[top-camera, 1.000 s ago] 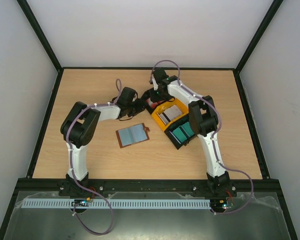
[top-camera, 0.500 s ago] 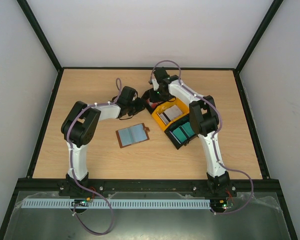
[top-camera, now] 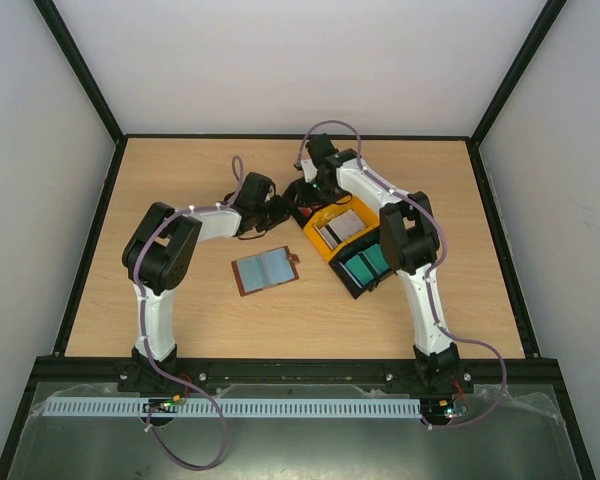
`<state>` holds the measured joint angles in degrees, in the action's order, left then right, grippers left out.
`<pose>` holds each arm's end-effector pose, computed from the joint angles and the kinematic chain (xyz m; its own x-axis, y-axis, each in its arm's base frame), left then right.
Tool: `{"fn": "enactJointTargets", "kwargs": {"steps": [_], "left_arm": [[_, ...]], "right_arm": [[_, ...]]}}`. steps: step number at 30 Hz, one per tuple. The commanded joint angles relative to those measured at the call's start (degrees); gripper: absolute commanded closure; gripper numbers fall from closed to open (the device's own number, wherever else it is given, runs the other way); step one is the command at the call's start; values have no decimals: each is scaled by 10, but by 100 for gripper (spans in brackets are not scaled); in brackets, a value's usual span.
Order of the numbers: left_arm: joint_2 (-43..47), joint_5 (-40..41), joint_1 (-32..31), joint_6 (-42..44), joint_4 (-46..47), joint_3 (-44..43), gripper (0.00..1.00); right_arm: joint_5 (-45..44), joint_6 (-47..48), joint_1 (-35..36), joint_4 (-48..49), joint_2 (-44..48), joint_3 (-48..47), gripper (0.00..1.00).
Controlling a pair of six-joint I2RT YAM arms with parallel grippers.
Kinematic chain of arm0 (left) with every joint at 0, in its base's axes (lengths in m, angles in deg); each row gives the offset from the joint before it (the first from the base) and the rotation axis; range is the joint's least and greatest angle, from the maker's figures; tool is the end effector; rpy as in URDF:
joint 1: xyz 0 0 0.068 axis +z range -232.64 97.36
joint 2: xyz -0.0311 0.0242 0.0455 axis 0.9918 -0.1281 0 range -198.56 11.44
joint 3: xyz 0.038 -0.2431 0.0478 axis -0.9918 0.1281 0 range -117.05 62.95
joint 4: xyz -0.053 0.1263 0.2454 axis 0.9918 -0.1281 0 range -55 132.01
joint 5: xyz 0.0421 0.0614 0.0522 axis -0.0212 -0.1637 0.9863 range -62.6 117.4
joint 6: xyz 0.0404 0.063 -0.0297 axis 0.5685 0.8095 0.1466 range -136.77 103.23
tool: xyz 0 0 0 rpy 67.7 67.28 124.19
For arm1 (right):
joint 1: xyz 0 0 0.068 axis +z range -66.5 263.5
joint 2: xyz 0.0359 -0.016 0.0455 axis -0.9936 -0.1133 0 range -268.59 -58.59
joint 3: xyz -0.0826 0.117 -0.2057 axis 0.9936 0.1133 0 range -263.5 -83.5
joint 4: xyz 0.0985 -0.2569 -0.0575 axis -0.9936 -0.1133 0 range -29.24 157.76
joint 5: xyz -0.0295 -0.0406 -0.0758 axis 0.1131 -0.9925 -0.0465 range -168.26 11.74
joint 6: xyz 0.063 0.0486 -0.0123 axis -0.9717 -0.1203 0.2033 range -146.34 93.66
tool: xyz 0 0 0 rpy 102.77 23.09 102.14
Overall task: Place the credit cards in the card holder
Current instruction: Pick up the credit card from the storage box.
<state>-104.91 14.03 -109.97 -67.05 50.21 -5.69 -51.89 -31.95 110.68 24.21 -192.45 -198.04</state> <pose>0.4009 -0.2253 0.0831 -0.8266 -0.4152 -0.3800 -0.0479 0.7246 -0.6875 0.4484 0.2649 0.1346 -0.8456 -0.3357 -0.4151 -0.5092 0.7409 0.4380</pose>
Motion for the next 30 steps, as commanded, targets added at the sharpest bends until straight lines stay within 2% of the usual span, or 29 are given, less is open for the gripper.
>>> {"fn": "enactJointTargets", "kwargs": {"steps": [1,4,7,18,22,30], "left_arm": [[-12,11,-3,14,-14,-11,74],[-10,11,-3,15,-15,-11,76],[-11,9,-3,15,-14,-11,76],[-6,7,-3,15,-13,-6,77],[18,12,-3,9,18,17,76],[43,15,-3,6,35,30,71]], "right_arm": [[0,11,6,-34,36,18,82],[-13,11,11,-33,32,21,77],[-26,14,19,-39,21,14,77],[-65,-3,24,-43,-13,-15,86],[-72,-11,24,-30,8,-11,95],[-89,-16,24,-17,68,-6,98]]}}
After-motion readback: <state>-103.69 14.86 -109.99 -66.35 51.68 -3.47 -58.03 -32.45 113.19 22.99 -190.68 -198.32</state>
